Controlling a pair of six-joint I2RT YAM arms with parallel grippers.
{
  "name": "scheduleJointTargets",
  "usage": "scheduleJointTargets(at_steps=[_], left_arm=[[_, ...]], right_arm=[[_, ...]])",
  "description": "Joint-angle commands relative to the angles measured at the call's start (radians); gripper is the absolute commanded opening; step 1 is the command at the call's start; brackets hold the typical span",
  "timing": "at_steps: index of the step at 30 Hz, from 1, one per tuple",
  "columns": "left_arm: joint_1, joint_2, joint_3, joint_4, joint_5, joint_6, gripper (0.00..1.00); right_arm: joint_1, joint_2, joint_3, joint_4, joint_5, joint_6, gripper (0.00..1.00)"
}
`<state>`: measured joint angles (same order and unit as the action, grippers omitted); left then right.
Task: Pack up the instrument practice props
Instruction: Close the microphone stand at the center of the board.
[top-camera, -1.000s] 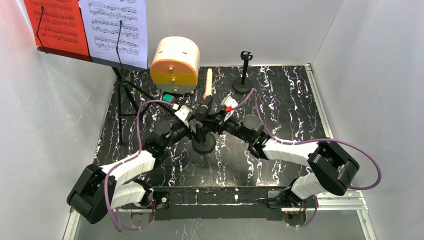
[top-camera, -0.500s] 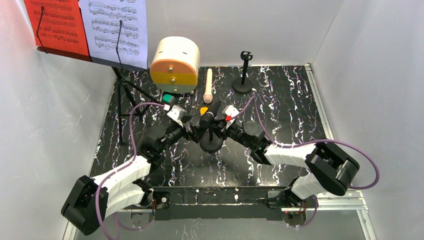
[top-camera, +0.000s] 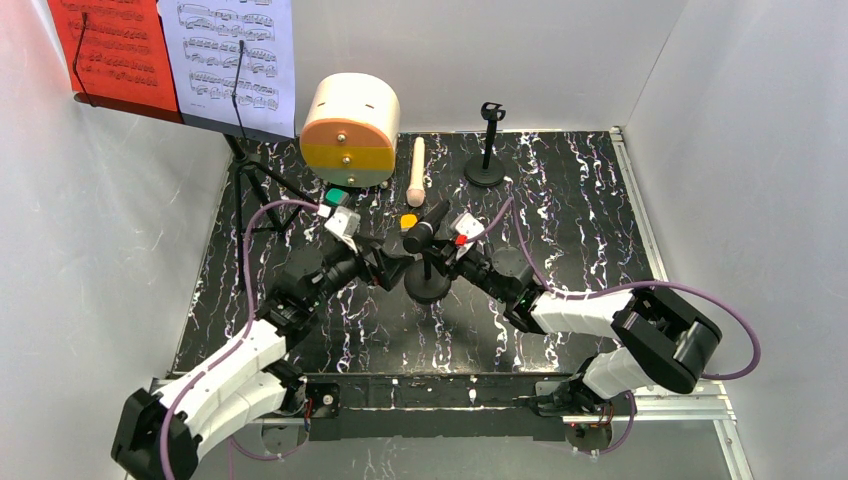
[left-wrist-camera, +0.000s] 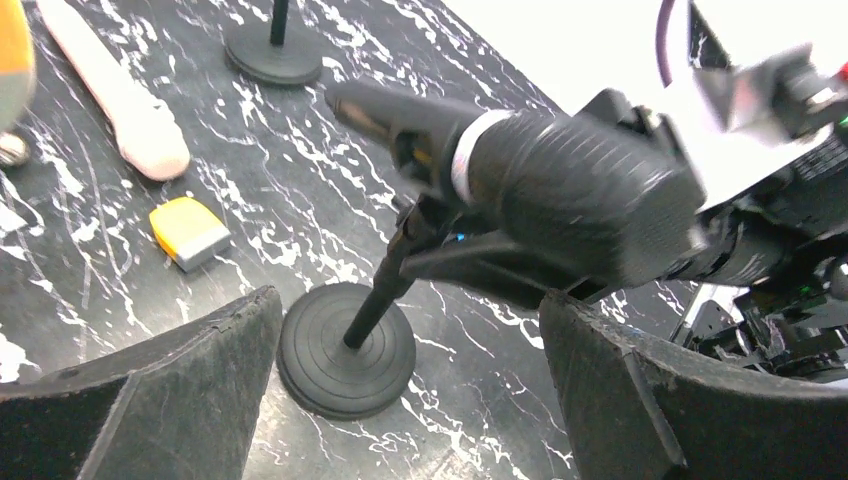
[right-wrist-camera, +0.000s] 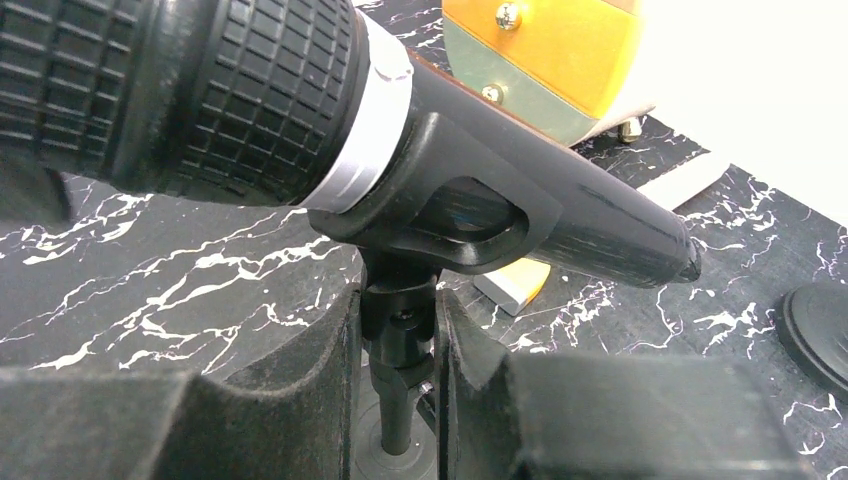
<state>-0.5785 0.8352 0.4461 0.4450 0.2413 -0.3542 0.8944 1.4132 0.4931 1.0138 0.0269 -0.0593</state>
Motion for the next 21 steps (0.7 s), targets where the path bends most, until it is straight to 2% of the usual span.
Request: scheduleJointTargets(at_steps=[1, 11, 16, 21], left_arm=[[-0.007, -0.061, 0.15, -0.272, -0.029, 0.12, 0.98], [-0.05, 0.037, 0.503, -0.683, -0.003, 0.471, 0.98], [-0.095, 0.085, 0.569, -0.754, -0.038, 0.597, 0.98], [-0.24, 0.137, 0.607, -0.76, -0.217, 0.715, 0.97]], right_arm=[[0.009, 0.026, 0.004, -0.037, 0.11, -0.098, 0.01], [0.06, 0.066, 0.03, -0.055, 0.223, -0.147, 0.01], [0.077, 0.072, 0.031, -0.058, 0.265, -0.154, 0.01], [0.1, 0.091, 0.044, -0.061, 0.319, -0.155, 0.01]])
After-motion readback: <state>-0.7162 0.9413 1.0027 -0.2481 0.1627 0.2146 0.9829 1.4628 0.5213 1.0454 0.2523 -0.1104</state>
